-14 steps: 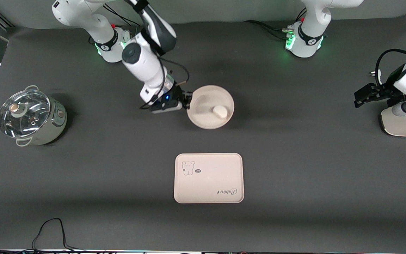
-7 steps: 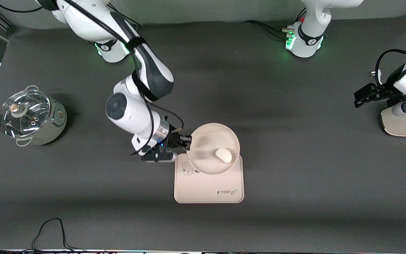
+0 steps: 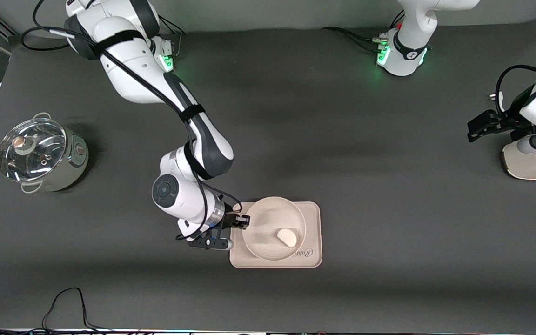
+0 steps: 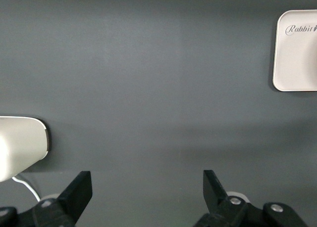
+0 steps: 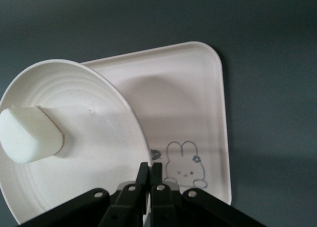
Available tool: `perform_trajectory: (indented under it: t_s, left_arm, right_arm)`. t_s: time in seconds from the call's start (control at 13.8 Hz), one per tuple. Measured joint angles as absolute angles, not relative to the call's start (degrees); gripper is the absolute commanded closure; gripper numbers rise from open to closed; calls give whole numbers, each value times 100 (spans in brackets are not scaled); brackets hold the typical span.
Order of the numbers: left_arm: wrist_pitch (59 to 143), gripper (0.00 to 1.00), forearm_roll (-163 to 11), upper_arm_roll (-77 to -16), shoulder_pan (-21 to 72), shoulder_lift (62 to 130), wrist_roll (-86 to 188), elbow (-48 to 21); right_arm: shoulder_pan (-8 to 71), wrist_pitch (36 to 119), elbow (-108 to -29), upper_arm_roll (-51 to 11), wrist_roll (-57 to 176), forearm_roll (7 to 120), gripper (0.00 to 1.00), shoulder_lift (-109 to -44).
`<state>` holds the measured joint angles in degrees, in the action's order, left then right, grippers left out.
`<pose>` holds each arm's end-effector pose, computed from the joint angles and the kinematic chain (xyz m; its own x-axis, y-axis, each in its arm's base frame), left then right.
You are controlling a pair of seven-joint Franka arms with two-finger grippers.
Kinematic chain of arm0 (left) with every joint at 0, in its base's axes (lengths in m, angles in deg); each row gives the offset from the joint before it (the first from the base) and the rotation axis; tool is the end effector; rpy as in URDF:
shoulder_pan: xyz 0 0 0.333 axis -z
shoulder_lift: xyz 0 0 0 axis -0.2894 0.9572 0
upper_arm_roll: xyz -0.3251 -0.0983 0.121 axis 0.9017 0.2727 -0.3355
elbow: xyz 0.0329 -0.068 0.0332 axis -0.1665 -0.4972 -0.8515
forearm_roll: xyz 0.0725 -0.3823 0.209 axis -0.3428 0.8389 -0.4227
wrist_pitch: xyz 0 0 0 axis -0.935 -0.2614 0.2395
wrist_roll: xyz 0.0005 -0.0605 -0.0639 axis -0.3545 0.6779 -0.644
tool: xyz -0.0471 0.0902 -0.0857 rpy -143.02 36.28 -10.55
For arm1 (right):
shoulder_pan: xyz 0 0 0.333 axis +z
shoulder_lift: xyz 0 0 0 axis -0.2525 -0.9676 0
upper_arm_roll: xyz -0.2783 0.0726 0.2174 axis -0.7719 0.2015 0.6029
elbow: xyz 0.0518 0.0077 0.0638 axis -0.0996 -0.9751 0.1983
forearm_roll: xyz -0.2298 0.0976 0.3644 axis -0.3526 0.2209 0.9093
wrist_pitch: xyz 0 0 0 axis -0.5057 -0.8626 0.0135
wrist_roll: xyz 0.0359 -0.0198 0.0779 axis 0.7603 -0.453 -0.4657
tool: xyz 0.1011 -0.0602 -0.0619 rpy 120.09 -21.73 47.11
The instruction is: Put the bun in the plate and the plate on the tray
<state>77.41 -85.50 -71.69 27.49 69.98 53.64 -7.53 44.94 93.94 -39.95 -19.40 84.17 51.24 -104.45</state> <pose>0.6040 -0.0380 0.6156 1.0000 0.0048 -0.0075 0.0048 -1.0000 -0.0029 0.7592 0.4009 0.2238 0.9911 -0.1281 0.0354 -0.1099 -0.9398 -0.3236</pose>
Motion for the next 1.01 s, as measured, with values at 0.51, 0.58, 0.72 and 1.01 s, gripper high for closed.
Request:
perform_trajectory:
  t_s: [0.51,0.58,0.72,1.01]
  left_arm:
    - [7741,0,-8539,-7167,2749,6998,5365,-753]
    - [7741,0,-8529,-7165,2749,6998,5366,-753]
    - [7741,0,-8523,-7165,2749,6998,5366,-753]
    - [7741,0,-8522,-7167,2749,6999,5366,-753]
  right_arm:
    - [4494,9542,-3920,-1923,8356,5124,93,-10817]
    - [4495,9565,-3916,-1920,8355,5124,75,-10827]
    - [4497,9653,-3896,-1915,8355,5125,19,-10864]
    - [4497,9722,-3811,-1913,8355,5126,0,-10873]
